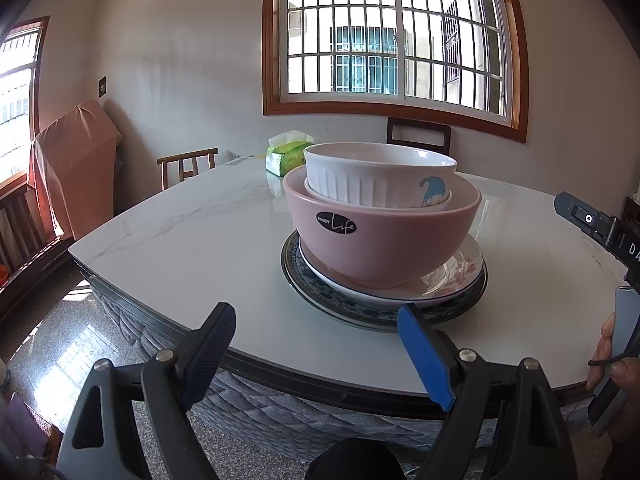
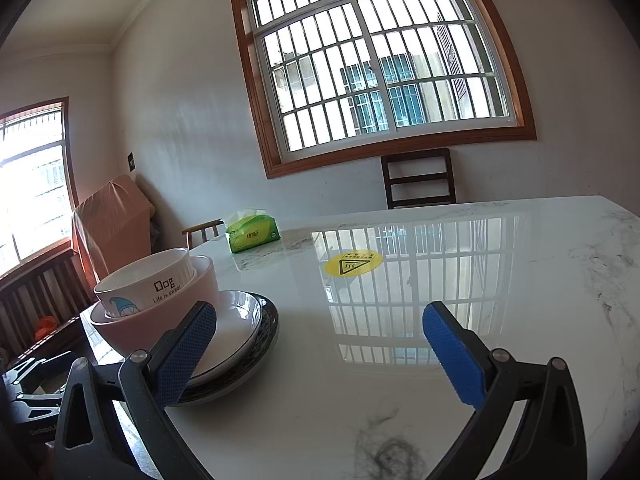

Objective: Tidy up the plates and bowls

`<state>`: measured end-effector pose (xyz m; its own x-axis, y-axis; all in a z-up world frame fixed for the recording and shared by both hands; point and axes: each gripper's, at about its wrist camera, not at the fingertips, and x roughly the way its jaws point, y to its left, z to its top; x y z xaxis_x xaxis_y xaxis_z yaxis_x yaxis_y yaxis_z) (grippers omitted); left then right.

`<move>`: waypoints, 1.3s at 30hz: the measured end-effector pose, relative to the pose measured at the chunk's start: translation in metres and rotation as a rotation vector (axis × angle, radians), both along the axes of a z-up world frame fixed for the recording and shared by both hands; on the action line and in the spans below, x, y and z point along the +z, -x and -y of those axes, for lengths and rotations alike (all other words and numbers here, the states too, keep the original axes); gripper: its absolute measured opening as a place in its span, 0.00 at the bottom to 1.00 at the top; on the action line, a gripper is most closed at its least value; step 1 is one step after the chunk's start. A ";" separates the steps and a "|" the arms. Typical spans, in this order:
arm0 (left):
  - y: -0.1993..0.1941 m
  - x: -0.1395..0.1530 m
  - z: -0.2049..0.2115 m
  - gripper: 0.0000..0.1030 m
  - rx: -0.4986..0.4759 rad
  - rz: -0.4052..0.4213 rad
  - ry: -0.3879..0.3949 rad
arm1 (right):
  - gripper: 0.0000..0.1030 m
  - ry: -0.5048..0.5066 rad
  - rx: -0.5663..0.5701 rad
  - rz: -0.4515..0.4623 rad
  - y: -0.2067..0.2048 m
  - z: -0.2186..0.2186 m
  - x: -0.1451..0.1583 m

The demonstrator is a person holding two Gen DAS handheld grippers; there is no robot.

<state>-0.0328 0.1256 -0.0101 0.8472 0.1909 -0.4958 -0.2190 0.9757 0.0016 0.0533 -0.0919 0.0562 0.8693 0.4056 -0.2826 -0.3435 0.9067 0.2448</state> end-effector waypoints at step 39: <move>0.002 0.001 0.007 0.87 0.076 -0.041 -0.051 | 1.00 0.170 -0.209 -0.348 -0.046 0.106 -0.002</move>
<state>-0.0345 0.1191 -0.0095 0.8085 0.2798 -0.5177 -0.2913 0.9547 0.0610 0.0993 -0.1974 0.0538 0.7691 0.1538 -0.6204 -0.0719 0.9853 0.1551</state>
